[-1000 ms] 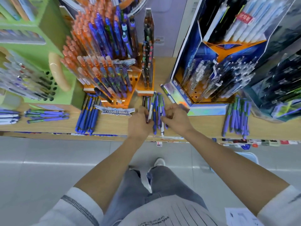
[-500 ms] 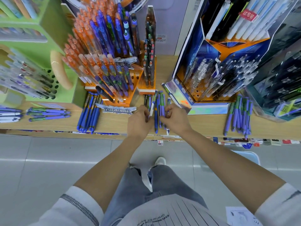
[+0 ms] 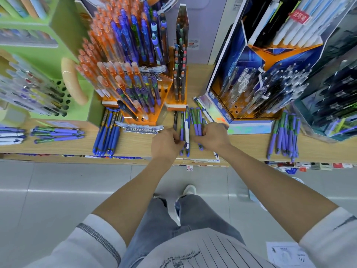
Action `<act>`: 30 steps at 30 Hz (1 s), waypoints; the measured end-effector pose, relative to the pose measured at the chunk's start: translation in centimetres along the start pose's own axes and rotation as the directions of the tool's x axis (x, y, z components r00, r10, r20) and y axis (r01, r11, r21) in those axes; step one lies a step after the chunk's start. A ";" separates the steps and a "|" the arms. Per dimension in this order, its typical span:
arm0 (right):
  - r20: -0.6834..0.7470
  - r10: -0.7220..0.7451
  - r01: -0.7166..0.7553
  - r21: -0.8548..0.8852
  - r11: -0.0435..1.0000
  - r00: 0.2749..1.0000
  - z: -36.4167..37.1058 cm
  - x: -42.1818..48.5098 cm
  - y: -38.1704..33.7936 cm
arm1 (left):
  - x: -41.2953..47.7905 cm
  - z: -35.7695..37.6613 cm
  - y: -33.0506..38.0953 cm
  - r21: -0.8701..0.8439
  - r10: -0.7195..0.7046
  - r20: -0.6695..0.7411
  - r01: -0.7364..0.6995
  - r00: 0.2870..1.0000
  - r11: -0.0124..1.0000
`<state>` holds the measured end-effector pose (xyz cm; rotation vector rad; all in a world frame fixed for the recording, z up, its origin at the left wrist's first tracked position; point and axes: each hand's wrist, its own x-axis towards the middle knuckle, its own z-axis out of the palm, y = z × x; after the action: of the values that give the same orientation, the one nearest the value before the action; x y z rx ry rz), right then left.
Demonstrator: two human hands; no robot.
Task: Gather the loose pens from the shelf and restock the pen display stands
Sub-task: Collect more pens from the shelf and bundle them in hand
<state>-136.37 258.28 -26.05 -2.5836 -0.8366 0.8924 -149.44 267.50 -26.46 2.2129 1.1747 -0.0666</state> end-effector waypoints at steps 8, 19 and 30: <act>0.096 0.061 -0.096 0.419 0.903 0.994 -0.9 -0.5 2.1 | 0.2 -0.2 0.6 0.031 -0.070 0.085 0.067 0.994 0.997; 0.181 -0.031 -0.081 0.583 0.808 0.983 -1.6 -1.3 2.9 | -0.5 -0.2 1.7 -0.460 -0.227 0.183 0.287 0.957 0.840; 0.206 -0.057 -0.108 0.705 0.701 0.977 -1.8 -3.6 3.4 | -2.2 0.7 1.6 -0.702 -0.178 0.222 0.284 0.959 0.653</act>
<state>-136.07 253.29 -24.42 -1.8294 -0.3690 1.2228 -149.37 264.78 -25.52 1.3169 1.1391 0.1321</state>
